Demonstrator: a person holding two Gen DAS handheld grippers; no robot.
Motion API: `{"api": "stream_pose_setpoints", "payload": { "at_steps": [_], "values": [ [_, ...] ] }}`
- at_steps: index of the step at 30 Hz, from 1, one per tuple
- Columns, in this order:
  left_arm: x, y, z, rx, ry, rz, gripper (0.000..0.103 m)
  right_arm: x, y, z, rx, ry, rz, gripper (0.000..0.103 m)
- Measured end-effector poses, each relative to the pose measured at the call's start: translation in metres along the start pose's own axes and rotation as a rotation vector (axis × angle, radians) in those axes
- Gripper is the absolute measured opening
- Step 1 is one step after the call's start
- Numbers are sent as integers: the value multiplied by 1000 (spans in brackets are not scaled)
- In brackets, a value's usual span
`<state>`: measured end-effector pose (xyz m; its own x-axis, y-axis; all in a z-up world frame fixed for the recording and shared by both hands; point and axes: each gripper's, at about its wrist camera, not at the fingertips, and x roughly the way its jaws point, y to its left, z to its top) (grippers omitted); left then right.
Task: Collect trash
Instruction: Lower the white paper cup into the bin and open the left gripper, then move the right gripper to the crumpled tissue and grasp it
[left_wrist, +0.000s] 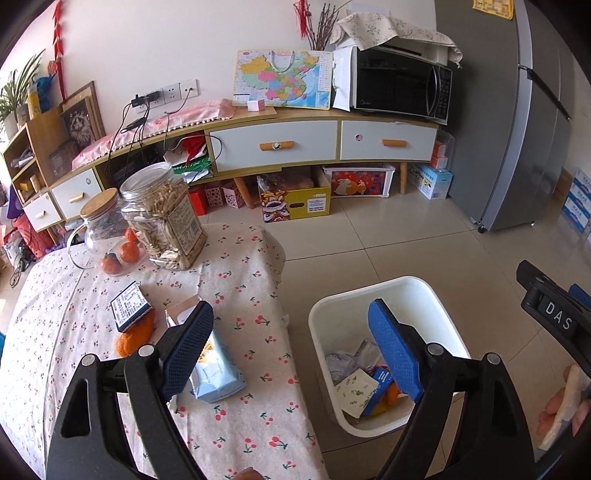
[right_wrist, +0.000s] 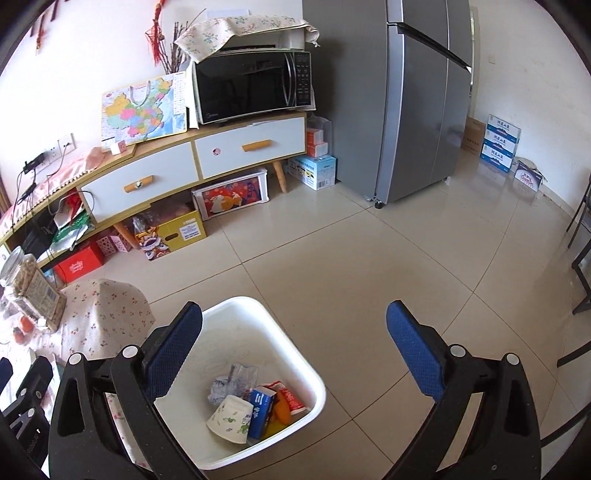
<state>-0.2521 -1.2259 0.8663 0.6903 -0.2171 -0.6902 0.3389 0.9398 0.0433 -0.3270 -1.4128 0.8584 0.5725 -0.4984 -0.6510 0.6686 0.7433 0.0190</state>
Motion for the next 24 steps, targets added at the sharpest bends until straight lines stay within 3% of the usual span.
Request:
{"api": "stream_pose_setpoints", "payload": {
  "at_steps": [24],
  "values": [
    [-12, 151, -32, -146, 27, 155, 84, -41, 152, -47, -250, -12, 142, 96]
  ]
}}
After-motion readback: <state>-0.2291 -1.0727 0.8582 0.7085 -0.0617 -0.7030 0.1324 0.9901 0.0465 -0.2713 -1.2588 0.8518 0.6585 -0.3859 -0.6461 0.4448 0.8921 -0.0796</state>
